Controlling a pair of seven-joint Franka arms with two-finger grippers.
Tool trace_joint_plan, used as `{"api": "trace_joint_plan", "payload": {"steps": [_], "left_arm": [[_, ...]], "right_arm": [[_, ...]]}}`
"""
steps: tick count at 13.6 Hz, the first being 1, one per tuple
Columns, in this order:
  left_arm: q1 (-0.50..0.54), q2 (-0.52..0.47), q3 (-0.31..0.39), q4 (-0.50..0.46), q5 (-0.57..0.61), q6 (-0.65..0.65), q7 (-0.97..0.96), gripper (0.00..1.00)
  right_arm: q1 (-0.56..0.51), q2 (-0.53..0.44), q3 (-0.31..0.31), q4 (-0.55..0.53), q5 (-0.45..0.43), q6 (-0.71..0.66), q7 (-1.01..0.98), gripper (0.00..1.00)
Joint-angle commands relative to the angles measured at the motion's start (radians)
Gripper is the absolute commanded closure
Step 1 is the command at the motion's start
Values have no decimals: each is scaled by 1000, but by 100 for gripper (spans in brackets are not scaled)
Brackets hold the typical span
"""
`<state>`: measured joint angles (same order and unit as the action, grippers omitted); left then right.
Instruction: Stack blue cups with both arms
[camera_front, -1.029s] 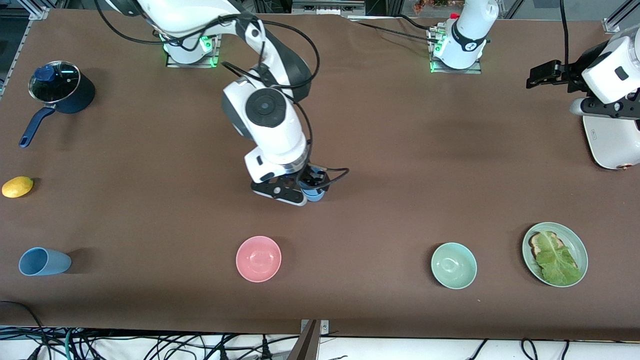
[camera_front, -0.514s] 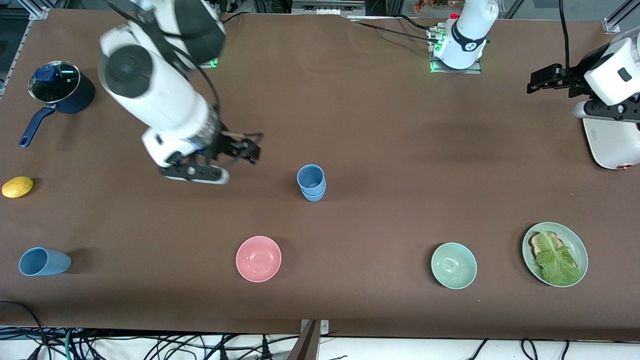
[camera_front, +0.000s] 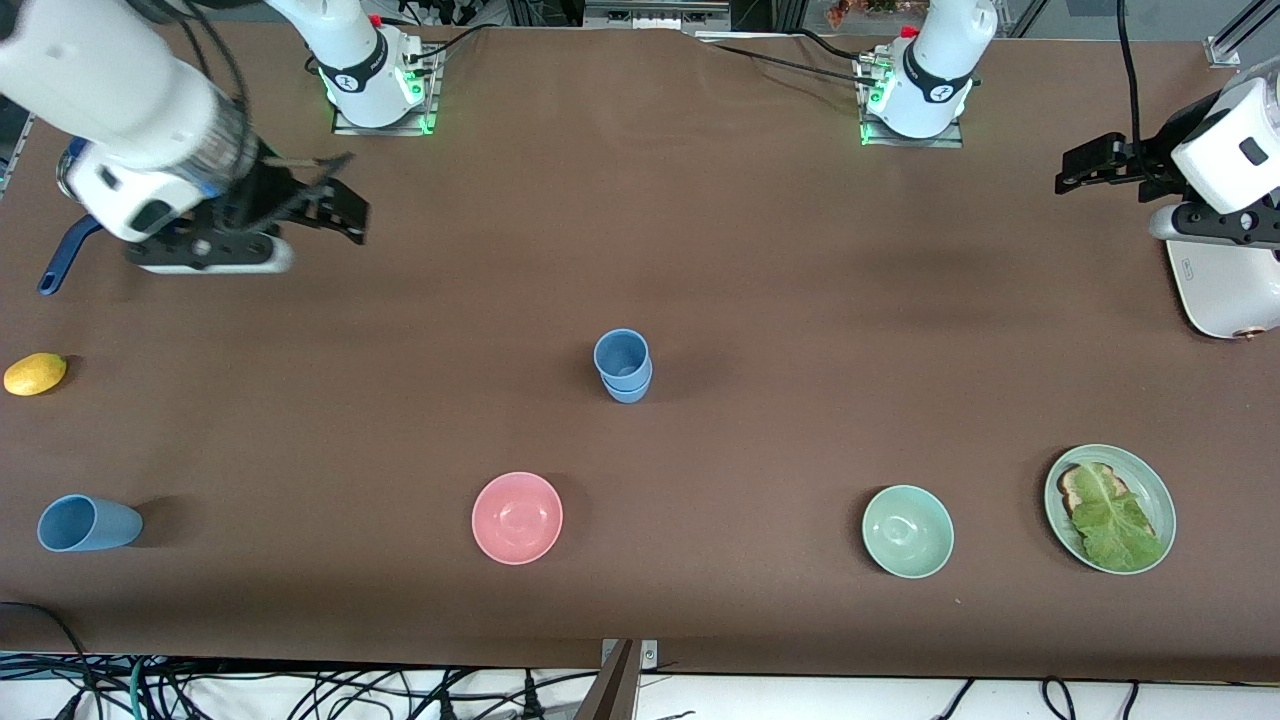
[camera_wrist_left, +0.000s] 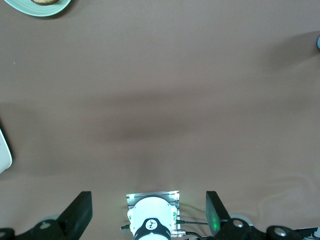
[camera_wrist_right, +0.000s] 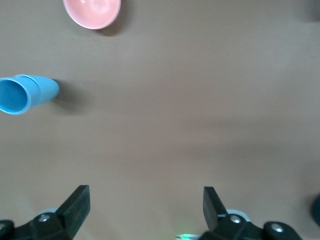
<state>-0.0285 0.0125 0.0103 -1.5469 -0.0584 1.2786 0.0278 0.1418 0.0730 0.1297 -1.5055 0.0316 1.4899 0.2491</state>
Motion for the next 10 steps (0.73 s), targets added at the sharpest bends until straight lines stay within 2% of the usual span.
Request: {"api": "trace_joint_plan", "payload": {"steps": [1, 5, 10], "left_arm": [[1, -3, -3, -1, 11, 16, 21, 0], [1, -3, -3, -1, 9, 22, 21, 0], [1, 0, -3, -1, 9, 22, 21, 0]], "right_arm": [[-11, -79, -77, -59, 16, -22, -140, 0], [-11, -90, -156, -67, -1, -56, -266, 0], [-14, -101, -182, -105, 1, -56, -274, 0]]}}
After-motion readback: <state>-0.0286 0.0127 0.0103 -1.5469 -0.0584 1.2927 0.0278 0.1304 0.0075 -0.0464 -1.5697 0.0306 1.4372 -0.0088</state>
